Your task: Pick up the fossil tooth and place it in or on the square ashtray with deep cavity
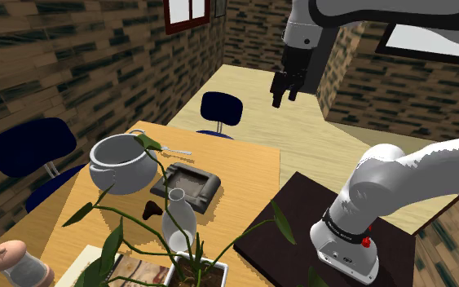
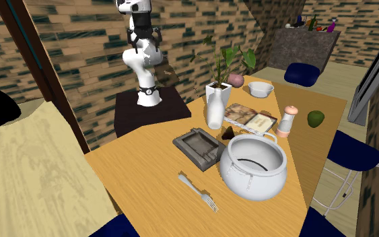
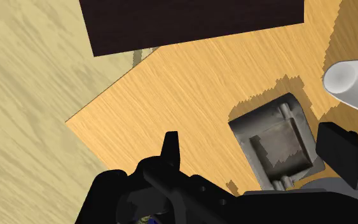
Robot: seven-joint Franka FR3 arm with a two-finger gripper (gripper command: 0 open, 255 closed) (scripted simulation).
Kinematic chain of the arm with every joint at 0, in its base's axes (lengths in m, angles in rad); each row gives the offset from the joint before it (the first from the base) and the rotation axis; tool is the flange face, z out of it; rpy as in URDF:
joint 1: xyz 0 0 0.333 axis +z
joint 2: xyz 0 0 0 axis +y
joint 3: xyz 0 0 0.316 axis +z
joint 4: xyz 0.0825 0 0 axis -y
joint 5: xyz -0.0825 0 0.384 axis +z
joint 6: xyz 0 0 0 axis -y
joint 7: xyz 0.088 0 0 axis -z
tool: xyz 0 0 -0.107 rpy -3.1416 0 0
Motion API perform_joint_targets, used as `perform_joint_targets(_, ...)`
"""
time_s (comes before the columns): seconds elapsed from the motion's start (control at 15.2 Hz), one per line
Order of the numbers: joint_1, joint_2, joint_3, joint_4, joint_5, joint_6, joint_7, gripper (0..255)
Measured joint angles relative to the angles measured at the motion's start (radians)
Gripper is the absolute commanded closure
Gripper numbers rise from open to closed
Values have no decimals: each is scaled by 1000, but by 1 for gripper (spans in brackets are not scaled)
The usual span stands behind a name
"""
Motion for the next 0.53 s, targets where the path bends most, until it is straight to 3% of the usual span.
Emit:
perform_joint_targets(0.13, 6, 13, 4, -4, 3, 18, -4, 0)
perform_joint_targets(0.53, 61, 127, 26, -50, 15, 202, -81, 0)
